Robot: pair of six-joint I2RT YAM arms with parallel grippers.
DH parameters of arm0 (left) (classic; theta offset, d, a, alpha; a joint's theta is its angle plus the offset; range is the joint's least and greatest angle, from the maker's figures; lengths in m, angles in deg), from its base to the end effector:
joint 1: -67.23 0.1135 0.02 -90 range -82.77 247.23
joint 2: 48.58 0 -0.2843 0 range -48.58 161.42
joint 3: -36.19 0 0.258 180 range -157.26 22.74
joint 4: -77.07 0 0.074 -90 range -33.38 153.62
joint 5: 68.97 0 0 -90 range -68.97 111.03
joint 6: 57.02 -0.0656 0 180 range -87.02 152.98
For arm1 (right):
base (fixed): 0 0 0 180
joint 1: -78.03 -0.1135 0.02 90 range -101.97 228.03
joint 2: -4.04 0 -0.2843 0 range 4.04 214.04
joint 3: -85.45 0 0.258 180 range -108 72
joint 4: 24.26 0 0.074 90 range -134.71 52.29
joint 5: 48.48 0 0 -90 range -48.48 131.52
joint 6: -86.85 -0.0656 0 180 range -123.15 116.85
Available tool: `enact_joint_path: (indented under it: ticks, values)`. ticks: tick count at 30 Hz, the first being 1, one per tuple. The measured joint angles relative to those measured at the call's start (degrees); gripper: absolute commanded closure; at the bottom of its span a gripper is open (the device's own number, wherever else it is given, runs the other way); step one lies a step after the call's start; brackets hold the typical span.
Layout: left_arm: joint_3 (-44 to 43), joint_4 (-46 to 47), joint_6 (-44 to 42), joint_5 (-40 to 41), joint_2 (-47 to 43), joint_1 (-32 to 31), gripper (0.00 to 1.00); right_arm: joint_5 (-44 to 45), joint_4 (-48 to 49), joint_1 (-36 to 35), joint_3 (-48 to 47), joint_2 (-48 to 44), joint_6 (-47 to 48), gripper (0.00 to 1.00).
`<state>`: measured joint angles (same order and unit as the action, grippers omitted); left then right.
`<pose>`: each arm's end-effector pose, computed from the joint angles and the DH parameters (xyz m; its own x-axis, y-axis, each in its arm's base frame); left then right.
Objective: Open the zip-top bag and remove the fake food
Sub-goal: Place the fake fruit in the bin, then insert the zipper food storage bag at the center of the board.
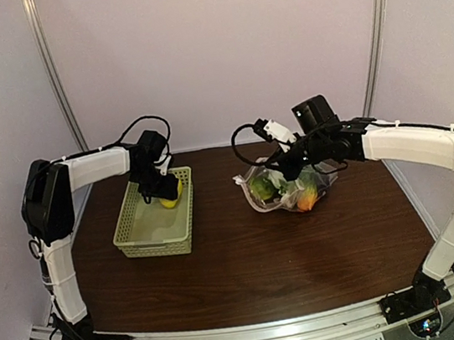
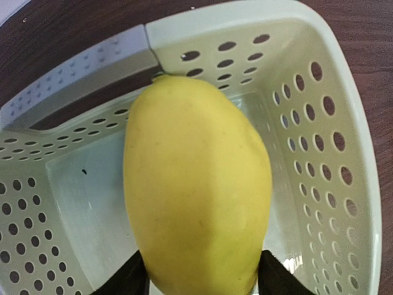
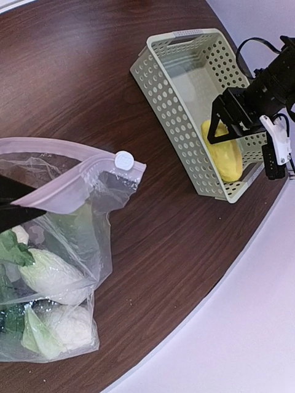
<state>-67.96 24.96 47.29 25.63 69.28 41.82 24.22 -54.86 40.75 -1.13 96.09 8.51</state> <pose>0.4183 -0.1929 0.1765 -0.8968 0.1533 -0.4150 0.1820 0.9828 -0.0303 0.3044 0.2563 0.2926 -0.3033 -0.4734 -0.8270 -0.8484 0.5293 0.0081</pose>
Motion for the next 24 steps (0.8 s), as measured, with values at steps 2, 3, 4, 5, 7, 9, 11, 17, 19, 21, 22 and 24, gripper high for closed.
enact_joint_path:
  ticks: [2, 3, 4, 5, 7, 9, 11, 17, 19, 21, 22, 24]
  values:
    - [-1.9, -1.1, -0.6, -0.8, 0.2, 0.0, 0.03, -0.9, 0.2, 1.0, 0.0, -0.7, -0.1, 1.00]
    - [-2.9, -1.6, -0.3, -1.0, 0.2, 0.0, 0.03, -1.4, 0.2, 1.4, 0.0, -0.8, -0.3, 1.00]
    - [-3.5, -1.8, 0.0, -1.4, 0.1, 0.0, 0.03, -2.1, 0.3, 1.8, 0.0, -0.9, -0.5, 1.00]
    - [-3.7, -1.5, 0.4, -1.9, -0.1, 0.0, 0.03, -2.5, 0.5, 2.1, 0.3, -1.0, -0.6, 1.00]
    - [-2.3, -0.8, 1.6, -2.5, -1.3, 0.1, 0.03, -3.4, 2.3, 2.5, 2.8, -2.3, -0.9, 1.00]
    - [1.5, 0.3, 3.2, -3.0, -4.0, 0.1, 0.02, -3.9, 2.8, 2.7, 5.8, -4.6, -0.9, 1.00]
    - [5.9, 0.5, 4.7, -3.1, -8.1, 0.1, 0.02, -4.1, 2.8, 2.7, 7.6, -7.0, -0.9, 1.00]
    - [8.2, -0.2, 6.2, 5.7, -23.6, -2.9, 0.03, -4.1, 4.3, 2.7, 7.8, -11.1, -0.9, 1.00]
    - [10.2, 3.3, 4.4, 8.7, -30.0, -5.0, 0.03, -3.9, 5.2, 2.7, 8.4, -12.2, -0.6, 1.00]
    - [11.9, 6.1, 2.6, 11.0, -34.9, -7.4, 0.03, -3.7, 5.7, 2.7, 8.8, -12.8, -0.3, 1.00]
    - [12.1, 7.1, 1.4, 12.7, -36.5, -9.0, 0.03, -3.6, 6.1, 2.7, 9.0, -12.8, -0.2, 1.00]
    - [12.2, 10.2, -1.6, 16.9, -38.0, -12.3, 0.03, -3.5, 6.5, 2.7, 9.5, -12.8, 0.0, 1.00]
